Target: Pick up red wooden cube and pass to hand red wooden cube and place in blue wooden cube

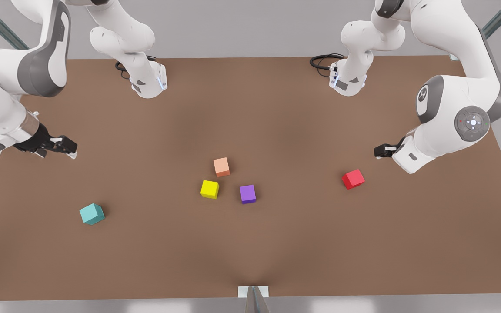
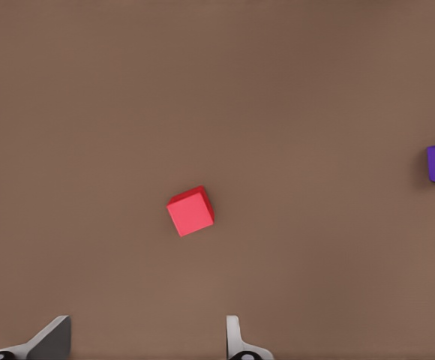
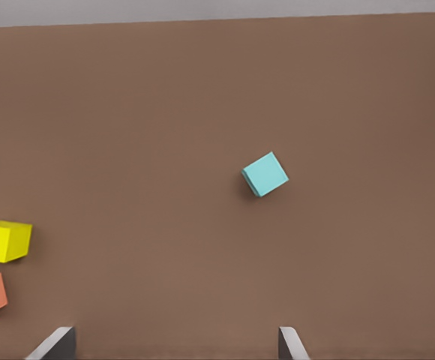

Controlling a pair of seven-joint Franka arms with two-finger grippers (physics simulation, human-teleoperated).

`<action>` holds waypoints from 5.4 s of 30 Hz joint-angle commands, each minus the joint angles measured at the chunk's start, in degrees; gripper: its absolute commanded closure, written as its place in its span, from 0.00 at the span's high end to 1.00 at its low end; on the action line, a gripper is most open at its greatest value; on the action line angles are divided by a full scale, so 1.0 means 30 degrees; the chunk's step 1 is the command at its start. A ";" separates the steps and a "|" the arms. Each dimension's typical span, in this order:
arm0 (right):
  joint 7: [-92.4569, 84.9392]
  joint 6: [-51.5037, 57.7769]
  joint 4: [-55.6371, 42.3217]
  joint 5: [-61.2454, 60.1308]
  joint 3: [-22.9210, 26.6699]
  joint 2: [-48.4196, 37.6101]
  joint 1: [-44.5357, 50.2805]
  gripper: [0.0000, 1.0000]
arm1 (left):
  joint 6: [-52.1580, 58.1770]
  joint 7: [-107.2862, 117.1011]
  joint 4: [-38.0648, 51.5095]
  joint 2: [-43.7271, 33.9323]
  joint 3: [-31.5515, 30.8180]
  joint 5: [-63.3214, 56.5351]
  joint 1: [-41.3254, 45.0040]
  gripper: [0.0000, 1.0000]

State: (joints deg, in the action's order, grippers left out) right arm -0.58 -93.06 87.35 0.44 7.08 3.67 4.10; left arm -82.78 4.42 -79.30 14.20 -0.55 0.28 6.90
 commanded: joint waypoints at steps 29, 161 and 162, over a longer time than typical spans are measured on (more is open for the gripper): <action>-0.0831 -0.1178 0.0943 -0.0705 0.0130 0.0652 0.0099 1.00 | -1.6234 0.3362 -1.1241 0.4992 0.1295 0.2251 0.0101 1.00; -4.1729 -0.2027 0.1793 -3.2638 -0.0515 1.1697 0.5196 1.00 | -1.7699 -1.0642 0.5546 1.6477 -1.3675 2.2583 0.1507 0.53; -4.1729 -0.2115 0.1793 -3.2638 -0.0515 1.1697 0.5255 1.00 | -1.7699 -1.0642 0.5546 1.6477 -1.3675 2.2583 0.1507 0.53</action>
State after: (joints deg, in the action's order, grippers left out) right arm -121.73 -99.20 92.78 -97.03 5.54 38.88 19.70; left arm -136.38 -22.44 -62.69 63.74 -41.53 66.68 11.41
